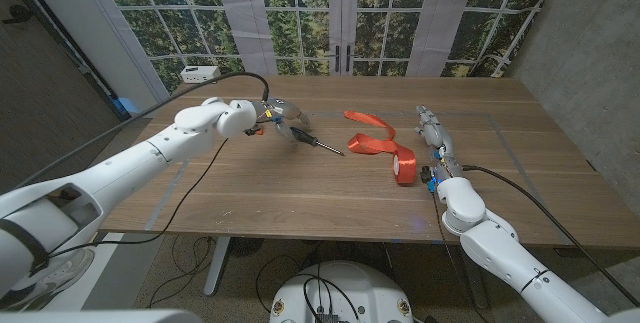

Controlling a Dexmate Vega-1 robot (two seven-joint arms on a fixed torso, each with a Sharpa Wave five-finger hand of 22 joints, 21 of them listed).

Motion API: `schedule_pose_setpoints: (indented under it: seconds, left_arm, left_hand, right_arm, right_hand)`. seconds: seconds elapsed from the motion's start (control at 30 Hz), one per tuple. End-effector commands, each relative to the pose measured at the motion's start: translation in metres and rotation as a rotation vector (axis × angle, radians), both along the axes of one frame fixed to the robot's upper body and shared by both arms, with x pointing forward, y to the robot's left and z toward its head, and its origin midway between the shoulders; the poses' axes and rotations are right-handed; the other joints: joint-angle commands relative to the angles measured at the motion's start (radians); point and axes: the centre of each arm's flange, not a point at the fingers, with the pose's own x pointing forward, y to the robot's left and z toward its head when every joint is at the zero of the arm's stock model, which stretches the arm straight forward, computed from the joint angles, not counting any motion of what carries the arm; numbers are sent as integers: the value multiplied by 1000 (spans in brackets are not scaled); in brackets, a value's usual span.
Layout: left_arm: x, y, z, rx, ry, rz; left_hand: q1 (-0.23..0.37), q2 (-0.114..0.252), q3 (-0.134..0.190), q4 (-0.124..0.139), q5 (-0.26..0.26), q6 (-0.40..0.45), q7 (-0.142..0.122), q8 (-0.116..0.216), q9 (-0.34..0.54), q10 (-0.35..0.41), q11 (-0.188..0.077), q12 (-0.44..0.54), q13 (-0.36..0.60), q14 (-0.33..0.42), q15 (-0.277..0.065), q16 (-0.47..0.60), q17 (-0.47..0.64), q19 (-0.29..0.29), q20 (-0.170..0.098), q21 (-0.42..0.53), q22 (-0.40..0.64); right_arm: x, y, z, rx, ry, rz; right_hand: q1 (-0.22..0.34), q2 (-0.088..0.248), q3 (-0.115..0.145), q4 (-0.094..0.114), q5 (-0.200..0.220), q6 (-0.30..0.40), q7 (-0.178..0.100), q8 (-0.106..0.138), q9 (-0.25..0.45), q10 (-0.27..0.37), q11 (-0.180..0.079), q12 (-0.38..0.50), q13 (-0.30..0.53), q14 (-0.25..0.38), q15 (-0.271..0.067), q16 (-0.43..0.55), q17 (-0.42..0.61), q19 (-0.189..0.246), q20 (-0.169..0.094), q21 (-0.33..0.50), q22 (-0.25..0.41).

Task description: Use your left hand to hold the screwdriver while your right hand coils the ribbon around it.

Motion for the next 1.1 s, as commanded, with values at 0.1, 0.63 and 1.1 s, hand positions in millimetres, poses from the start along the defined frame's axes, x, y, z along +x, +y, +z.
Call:
schedule_pose_setpoints:
  seconds: [0.1,0.63,1.1]
  left_arm:
    - [4,-1,-6,21,-12,11]
    - [8,-5,-19,37,-59,11]
    - [10,-6,-30,39,-116,-5]
  left_hand:
    - [9,6,-8,3,6,11,-2,-1,6,11,1,-1,5,8,-71,0,3,4,10,-1,2]
    - [51,36,-14,-3,4,44,-10,-1,7,29,-8,-4,8,31,-80,3,4,31,59,4,5]
    - [81,57,-24,-4,1,77,-14,2,7,62,-14,2,11,60,-92,11,7,62,53,13,9]
  right_arm:
    - [3,1,-1,-4,3,4]
    - [5,0,-4,17,15,2]
    - [10,2,-3,19,25,7]
  right_hand:
    - [-7,1,1,5,-5,8,1,-2,3,3,4,-3,6,10,2,-1,4,9,-1,-4,3]
    - [-9,0,3,6,-5,7,-1,-3,3,4,1,-4,6,10,1,-3,4,10,-2,-10,3]
    - [-12,-2,3,7,-5,7,-1,-3,3,7,2,-3,6,11,1,-4,4,11,-1,-14,3]
